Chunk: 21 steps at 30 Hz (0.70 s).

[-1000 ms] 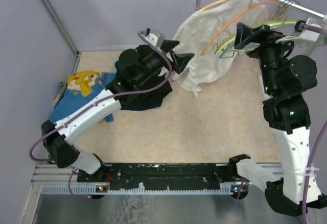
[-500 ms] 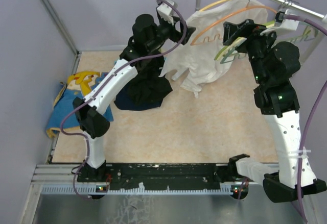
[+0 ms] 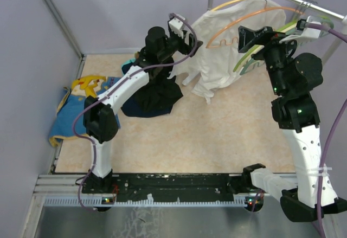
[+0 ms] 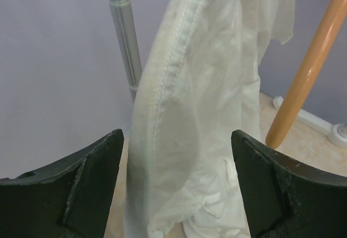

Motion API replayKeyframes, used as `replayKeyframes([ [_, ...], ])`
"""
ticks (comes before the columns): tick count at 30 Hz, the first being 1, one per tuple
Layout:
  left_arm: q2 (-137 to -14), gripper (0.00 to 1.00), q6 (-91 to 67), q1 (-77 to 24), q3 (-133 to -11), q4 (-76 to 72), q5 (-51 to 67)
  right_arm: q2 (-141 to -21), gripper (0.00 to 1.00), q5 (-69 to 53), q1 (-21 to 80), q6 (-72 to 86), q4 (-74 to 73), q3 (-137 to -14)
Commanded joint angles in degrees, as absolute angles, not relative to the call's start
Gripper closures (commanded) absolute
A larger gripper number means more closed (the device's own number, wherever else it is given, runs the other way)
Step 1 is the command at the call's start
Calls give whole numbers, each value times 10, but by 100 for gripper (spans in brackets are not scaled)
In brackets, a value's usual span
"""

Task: Remove the t-shirt from the hanger
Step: Pick up the hanger from the clothesline.

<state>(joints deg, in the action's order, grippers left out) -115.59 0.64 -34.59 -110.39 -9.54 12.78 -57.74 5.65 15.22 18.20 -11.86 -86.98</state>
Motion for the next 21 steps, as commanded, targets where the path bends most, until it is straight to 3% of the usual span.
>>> replayKeyframes([
  [1,-1141,15,-7,-342,-1103,-178,177,-569,5,46,155,175,-91,-871],
  [21,-1193,49,-47,-340,-1156,-230,244,-540,5,33,156,176,-97,-859],
])
